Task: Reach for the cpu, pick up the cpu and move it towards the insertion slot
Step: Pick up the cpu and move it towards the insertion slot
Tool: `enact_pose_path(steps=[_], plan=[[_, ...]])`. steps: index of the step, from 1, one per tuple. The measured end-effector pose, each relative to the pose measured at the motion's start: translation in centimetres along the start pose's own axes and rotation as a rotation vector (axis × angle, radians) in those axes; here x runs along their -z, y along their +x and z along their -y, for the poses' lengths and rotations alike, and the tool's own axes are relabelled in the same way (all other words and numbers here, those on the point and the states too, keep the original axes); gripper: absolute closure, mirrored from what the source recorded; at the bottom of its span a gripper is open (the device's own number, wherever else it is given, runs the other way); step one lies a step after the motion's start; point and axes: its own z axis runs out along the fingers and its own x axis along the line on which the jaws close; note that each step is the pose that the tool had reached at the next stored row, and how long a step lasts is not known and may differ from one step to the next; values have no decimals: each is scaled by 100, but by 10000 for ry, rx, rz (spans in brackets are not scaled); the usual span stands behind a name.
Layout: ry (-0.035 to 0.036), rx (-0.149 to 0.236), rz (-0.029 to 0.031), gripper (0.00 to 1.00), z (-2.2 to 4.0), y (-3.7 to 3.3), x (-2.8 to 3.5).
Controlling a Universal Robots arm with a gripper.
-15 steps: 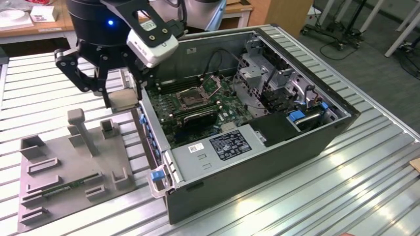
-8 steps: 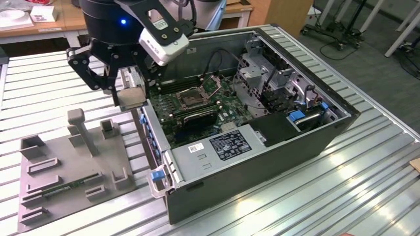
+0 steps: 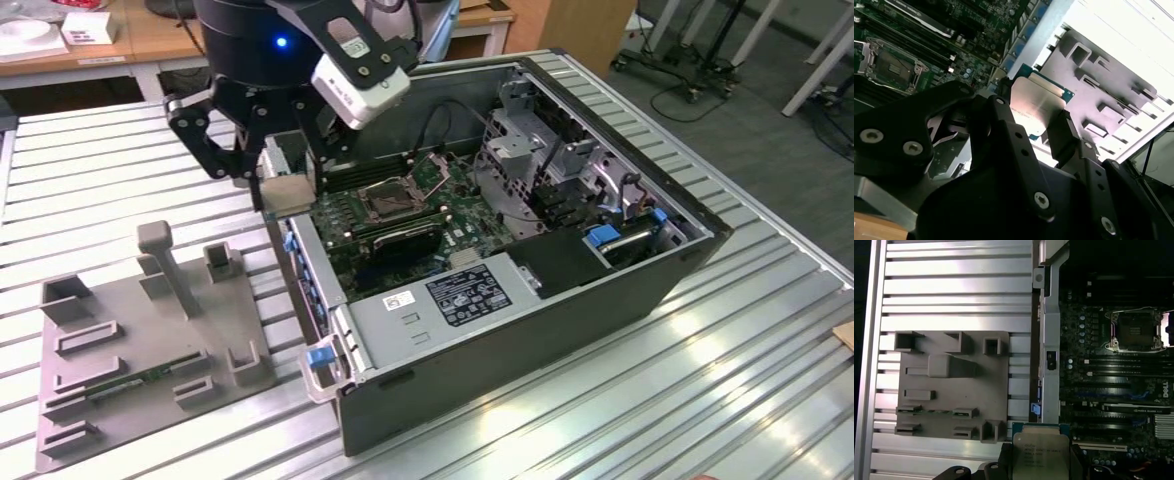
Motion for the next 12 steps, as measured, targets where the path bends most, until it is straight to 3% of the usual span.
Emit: enact_pose_path(steps=[12], plan=[[1,0,-1,46,5,-298,3]])
